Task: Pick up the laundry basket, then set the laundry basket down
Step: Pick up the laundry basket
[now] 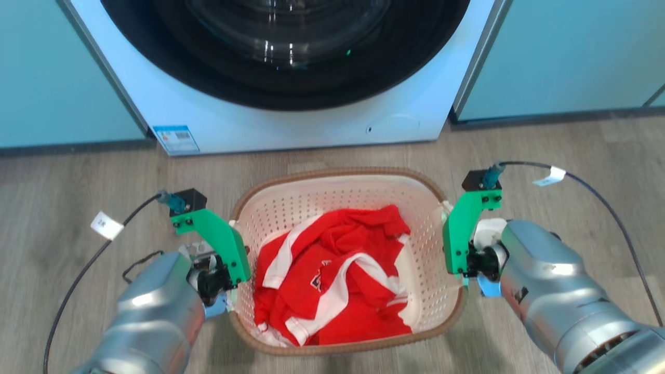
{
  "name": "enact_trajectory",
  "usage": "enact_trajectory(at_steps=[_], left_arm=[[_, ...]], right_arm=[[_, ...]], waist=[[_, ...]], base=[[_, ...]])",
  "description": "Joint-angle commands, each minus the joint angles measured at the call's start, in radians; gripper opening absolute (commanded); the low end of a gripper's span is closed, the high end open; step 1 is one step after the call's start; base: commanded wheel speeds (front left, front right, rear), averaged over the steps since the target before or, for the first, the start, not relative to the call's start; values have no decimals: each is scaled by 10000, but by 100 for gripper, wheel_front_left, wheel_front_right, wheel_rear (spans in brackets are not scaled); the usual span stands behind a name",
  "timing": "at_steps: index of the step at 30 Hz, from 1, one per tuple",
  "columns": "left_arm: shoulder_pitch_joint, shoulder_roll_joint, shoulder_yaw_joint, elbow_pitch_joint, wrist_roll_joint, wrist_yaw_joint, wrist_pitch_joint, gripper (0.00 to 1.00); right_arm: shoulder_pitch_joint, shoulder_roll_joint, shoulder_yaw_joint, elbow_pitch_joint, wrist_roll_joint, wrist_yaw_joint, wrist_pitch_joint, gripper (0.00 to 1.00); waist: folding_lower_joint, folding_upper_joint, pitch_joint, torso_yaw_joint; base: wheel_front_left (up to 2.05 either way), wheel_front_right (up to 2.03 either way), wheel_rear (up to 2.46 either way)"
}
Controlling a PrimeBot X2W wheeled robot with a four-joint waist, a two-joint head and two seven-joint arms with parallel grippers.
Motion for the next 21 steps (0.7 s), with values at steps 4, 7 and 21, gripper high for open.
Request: enact_trajectory(at_steps=[4, 7, 21], left_arm=[[-359, 684, 230, -136, -278, -79, 20, 0], [-256, 696, 217, -113, -363, -79, 22, 0], [134, 660, 33, -14, -614, -79, 278, 0]], right_arm=[[219, -205, 62, 119, 2, -105, 254, 0], [337, -201, 65, 123, 105, -105, 420, 0], [653, -198, 388, 71, 602, -105, 641, 0]], waist=[[1, -1, -533, -11], [1, -1, -791, 7], [1, -1, -1420, 121]], base=[[0, 0, 0], [0, 0, 0], [0, 0, 0]])
